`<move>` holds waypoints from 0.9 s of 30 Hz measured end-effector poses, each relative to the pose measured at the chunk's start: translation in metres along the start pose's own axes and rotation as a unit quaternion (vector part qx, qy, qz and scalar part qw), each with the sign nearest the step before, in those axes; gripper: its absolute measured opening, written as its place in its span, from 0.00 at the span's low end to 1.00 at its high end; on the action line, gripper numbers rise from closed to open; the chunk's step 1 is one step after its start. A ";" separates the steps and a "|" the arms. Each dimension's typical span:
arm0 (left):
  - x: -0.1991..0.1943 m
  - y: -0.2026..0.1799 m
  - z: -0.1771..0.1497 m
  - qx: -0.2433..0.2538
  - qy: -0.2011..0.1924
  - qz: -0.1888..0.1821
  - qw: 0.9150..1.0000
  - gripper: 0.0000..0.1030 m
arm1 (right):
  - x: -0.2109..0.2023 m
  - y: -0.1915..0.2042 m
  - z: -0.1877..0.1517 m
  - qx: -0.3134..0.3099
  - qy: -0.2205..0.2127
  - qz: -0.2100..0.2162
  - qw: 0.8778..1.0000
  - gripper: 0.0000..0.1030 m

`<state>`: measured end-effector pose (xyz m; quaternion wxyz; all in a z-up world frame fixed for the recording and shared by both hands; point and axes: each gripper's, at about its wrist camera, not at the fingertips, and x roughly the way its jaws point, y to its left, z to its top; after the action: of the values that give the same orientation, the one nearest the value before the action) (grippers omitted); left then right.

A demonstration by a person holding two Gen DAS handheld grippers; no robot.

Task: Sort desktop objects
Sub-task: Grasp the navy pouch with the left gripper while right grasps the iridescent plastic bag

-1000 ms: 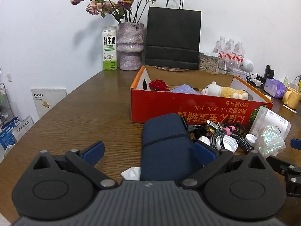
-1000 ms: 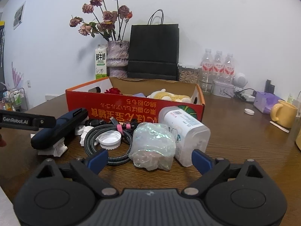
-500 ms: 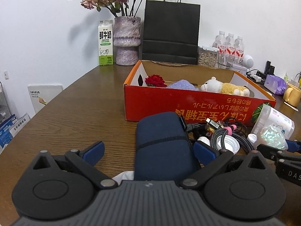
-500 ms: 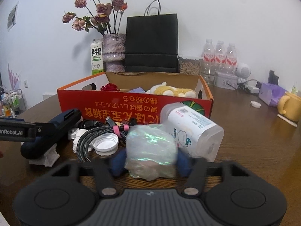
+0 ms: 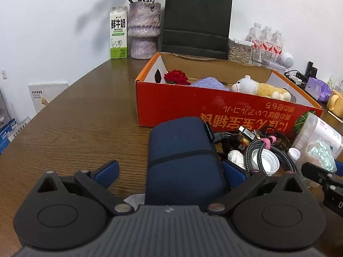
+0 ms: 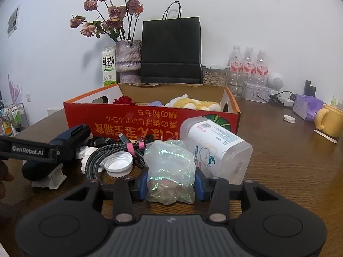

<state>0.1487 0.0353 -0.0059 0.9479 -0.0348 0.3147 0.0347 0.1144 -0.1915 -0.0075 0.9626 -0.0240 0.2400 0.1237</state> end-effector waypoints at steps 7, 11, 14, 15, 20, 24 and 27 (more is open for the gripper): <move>0.007 0.003 0.001 -0.016 0.021 -0.028 0.999 0.77 | 0.001 0.000 0.000 -0.002 0.002 -0.001 1.000 0.39; 0.004 0.003 -0.001 -0.016 0.011 -0.026 0.999 0.66 | 0.001 0.002 -0.001 -0.003 0.002 -0.002 1.000 0.39; 0.001 0.005 0.000 -0.021 0.004 -0.028 0.999 0.63 | 0.001 0.002 -0.001 -0.004 0.003 -0.002 1.000 0.40; -0.001 0.006 0.000 -0.020 0.002 -0.027 0.999 0.63 | 0.001 0.002 -0.001 -0.004 0.002 -0.002 1.000 0.40; -0.005 0.011 0.000 -0.025 -0.004 -0.027 0.999 0.62 | 0.001 0.002 -0.001 -0.004 0.002 -0.002 1.000 0.40; -0.012 0.014 0.000 -0.026 -0.014 -0.028 0.999 0.62 | 0.000 0.002 -0.002 -0.004 -0.002 0.000 1.000 0.39; -0.019 0.017 0.003 -0.027 -0.024 -0.029 0.999 0.62 | -0.001 0.001 -0.001 -0.003 -0.008 0.007 1.000 0.39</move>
<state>0.1338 0.0519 0.0067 0.9544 -0.0685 0.2899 0.0164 0.1126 -0.1911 -0.0076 0.9635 -0.0242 0.2322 0.1309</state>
